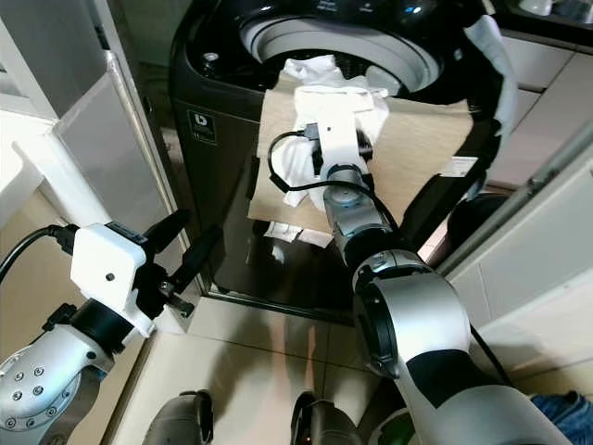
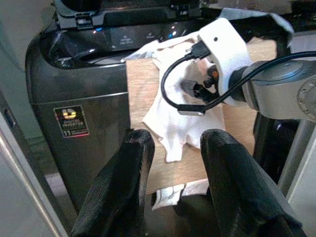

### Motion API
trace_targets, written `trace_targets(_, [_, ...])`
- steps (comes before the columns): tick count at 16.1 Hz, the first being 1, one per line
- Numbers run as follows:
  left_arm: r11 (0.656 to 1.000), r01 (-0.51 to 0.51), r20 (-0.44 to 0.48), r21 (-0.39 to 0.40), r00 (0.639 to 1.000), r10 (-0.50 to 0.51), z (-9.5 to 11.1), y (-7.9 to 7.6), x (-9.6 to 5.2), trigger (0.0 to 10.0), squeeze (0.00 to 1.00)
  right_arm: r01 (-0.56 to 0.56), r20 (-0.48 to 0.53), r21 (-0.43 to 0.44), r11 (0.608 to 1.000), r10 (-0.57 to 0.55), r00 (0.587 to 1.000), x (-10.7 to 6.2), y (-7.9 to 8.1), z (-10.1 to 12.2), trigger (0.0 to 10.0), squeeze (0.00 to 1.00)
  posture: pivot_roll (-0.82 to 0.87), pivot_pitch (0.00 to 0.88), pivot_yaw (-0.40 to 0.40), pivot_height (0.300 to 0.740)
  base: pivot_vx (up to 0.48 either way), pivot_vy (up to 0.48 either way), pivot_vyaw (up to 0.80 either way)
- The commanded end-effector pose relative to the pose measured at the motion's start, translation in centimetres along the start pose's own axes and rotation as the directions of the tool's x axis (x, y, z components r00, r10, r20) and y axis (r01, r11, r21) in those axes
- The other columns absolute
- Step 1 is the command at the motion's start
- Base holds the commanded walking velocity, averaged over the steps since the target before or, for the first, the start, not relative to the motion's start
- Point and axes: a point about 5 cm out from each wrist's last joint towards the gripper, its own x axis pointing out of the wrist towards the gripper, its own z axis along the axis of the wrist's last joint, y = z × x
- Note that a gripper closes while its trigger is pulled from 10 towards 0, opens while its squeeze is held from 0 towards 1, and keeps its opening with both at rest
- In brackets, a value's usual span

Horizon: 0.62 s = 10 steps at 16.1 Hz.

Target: Clothes washing

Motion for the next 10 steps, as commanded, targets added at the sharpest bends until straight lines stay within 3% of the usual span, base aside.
trace_targets(1, [1.000, 0.004, 0.019, 0.005, 1.000, -0.004, 0.6, -0.4, -0.1, 10.0, 0.00, 0.026, -0.038, 0.032, 0.999, -0.024, 0.999, 0.2, -0.5, 0.3, 0.0, 0.00, 0.34, 0.205, -0.087, 0.740, 0.000, 0.000, 0.00])
trace_targets(10, [1.000, -0.018, 0.021, 0.019, 1.000, 0.018, 0.6, -0.7, 0.2, 10.0, 0.00, 0.002, 0.027, 0.055, 0.998, -0.004, 1.000, 0.7, -0.7, 3.1, 0.0, 0.00, 0.33, 0.209, -0.100, 0.740, 0.000, 0.000, 0.00])
